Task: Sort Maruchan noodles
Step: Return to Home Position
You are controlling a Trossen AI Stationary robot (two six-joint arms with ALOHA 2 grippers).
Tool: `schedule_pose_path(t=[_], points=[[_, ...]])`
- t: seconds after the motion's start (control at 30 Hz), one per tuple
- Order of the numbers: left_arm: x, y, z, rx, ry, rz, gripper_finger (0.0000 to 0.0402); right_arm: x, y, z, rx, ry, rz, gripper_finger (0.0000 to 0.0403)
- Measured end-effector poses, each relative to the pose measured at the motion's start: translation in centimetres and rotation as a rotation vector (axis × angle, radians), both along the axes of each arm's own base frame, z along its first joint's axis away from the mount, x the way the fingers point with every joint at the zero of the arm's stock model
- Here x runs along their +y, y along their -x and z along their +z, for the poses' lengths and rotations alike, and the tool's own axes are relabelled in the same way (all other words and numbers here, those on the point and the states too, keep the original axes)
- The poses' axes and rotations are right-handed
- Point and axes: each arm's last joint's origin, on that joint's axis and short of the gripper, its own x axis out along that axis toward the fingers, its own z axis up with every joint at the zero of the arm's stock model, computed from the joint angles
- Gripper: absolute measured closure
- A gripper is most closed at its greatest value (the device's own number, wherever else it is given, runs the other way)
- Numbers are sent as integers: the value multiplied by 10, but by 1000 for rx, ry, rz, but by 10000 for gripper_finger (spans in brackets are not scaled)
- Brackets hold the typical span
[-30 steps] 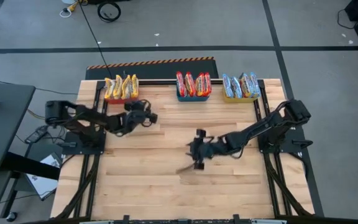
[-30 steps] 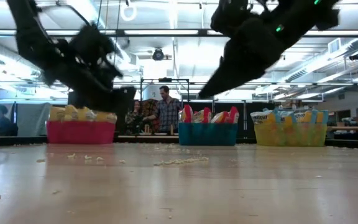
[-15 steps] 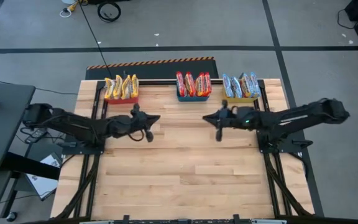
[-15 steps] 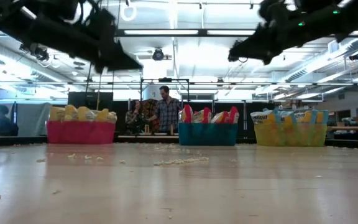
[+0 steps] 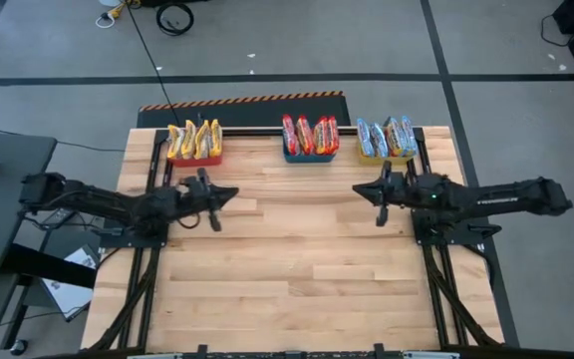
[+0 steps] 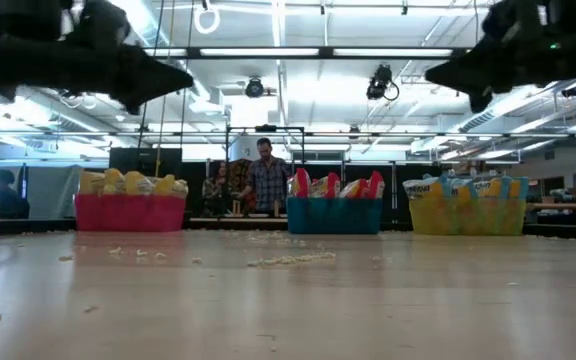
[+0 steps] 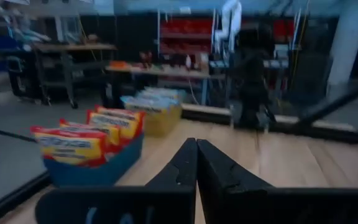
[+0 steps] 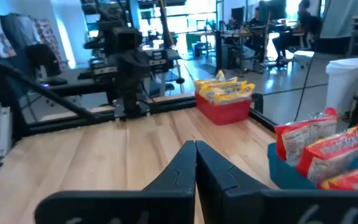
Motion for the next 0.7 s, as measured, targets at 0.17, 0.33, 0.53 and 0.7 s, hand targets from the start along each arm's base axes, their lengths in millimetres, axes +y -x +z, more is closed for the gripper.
schedule_pose_path(t=[0.17,0.33,0.53,0.7], points=[[1,29,-14,-61,16,6,395,5,19,-3,29,0,29,389],[1,39,-14,35,12,6,394,10,37,-7,65,9,71,397],[2,56,-11,89,11,-20,394,12,53,-13,0,44,92,393],[2,68,-19,21,-16,-144,395,13,43,-41,-40,62,108,397]])
